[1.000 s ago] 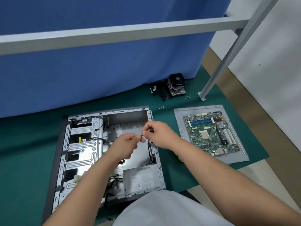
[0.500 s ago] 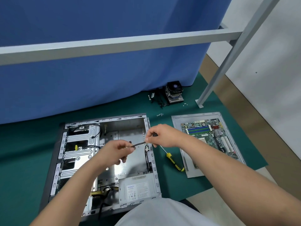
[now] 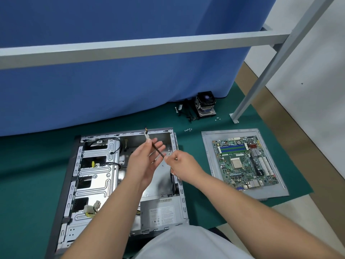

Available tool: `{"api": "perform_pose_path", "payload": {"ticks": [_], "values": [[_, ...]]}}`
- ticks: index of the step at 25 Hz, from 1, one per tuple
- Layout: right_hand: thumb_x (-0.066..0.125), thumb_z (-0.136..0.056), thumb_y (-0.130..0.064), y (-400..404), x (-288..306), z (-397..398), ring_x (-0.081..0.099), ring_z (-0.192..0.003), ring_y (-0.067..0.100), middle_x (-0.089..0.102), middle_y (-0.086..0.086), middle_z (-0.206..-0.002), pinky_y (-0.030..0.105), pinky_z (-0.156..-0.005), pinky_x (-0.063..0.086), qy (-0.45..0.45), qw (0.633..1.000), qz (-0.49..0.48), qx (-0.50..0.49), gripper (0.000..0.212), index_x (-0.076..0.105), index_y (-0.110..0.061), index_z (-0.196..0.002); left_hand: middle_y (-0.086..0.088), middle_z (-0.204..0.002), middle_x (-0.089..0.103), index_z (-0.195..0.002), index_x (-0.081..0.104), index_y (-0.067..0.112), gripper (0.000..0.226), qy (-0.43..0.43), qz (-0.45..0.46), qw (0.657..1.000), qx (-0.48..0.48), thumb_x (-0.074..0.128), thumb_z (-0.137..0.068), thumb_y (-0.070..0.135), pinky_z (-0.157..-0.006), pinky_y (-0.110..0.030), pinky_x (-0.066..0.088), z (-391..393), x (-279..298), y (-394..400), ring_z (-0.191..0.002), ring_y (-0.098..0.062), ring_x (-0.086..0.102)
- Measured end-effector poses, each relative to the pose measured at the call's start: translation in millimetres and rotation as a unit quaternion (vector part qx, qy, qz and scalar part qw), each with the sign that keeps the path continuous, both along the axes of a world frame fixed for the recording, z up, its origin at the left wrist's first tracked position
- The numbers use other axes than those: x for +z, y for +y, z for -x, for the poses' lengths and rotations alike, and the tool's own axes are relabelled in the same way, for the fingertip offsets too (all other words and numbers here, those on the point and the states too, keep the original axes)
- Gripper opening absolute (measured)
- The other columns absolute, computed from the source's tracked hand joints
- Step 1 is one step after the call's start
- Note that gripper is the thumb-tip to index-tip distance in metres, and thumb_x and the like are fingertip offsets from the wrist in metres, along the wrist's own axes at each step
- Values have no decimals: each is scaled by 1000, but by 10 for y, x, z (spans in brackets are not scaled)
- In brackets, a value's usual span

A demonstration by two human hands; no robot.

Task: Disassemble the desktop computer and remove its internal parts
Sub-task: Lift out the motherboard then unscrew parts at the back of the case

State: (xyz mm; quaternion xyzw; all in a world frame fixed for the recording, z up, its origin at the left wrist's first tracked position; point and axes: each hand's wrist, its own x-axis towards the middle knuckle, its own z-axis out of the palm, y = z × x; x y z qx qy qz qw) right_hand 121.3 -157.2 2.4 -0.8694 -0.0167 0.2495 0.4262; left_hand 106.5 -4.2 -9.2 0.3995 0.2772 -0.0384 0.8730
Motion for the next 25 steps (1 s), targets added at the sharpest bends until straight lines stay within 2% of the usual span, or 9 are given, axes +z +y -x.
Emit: {"api": "perform_pose_path", "payload": {"ticks": [2, 4, 6, 8, 13, 16, 20, 23, 25], "values": [[53, -98, -48, -9, 9, 48, 53, -51, 6, 66, -12, -60, 29, -56, 47, 27, 999, -32, 33, 26, 57, -27, -83, -8, -82, 74, -105, 67, 3, 25, 40, 18, 998, 44, 56, -107, 26, -74, -36, 63, -73, 41, 11, -76, -20, 75], [52, -100, -45, -60, 19, 85, 55, -57, 9, 69, -14, -70, 32, -58, 49, 35, 995, -26, 86, 20, 59, -30, -88, -2, -62, 58, -97, 63, 4, 25, 92, 61, 992, 56, 50, -109, 22, -54, -25, 56, -133, 90, 37, -50, -12, 58], [52, -101, -42, -131, 25, 130, 56, -58, 8, 71, -15, -78, 29, -58, 49, -7, 989, 12, 146, 18, 60, -31, -90, 5, -55, 39, -92, 58, 8, 26, 124, 92, 987, 36, 45, -110, 20, -39, -18, 35, -160, 132, 40, -40, -7, 33], [52, -103, -39, -192, 43, 153, 55, -61, 5, 67, -13, -78, 25, -58, 45, -63, 979, 20, 193, 15, 59, -31, -94, 7, -53, 26, -86, 53, 9, 28, 142, 85, 986, -5, 41, -110, 17, -35, -19, 20, -167, 150, 38, -39, -7, 19], [46, -107, -34, -263, 97, 102, 50, -84, 9, 53, -17, -89, 31, -76, 44, -178, 934, 61, 303, 17, 61, -25, -108, 7, -57, 21, -82, 50, 9, 30, 176, 52, 979, -92, 41, -110, 17, -33, -19, 16, -173, 153, 5, -41, -7, 15], [46, -107, -36, -271, 40, 105, 58, -75, 11, 65, -12, -86, 31, -68, 49, -103, 966, 40, 235, 13, 56, -30, -100, 4, -55, 33, -94, 58, 7, 25, 132, 54, 987, -73, 43, -110, 19, -37, -20, 28, -196, 105, 48, -43, -9, 25], [49, -104, -30, -251, -31, 72, 56, -63, 9, 72, -20, -88, 26, -60, 49, 4, 989, -22, 143, 11, 52, -40, -108, -5, -74, 64, -113, 69, 8, 27, 76, 30, 996, -43, 47, -109, 23, -62, -35, 59, -295, 49, 207, -61, -17, 60], [53, -101, -30, -241, -44, -27, 59, -63, 6, 75, -16, -89, 33, -69, 54, 4, 995, -52, 88, 8, 53, -39, -102, -4, -80, 68, -110, 70, 9, 32, 43, 24, 999, 0, 48, -109, 33, -64, -33, 58, -425, 15, 163, -61, -15, 60], [54, -100, -30, -240, -55, -90, 60, -63, 4, 76, -14, -87, 31, -72, 55, 6, 996, -72, 60, 7, 55, -37, -101, -2, -80, 67, -113, 67, 8, 37, 16, 39, 998, 39, 45, -110, 37, -60, -26, 53, -484, -2, 98, -59, -12, 54]]}}
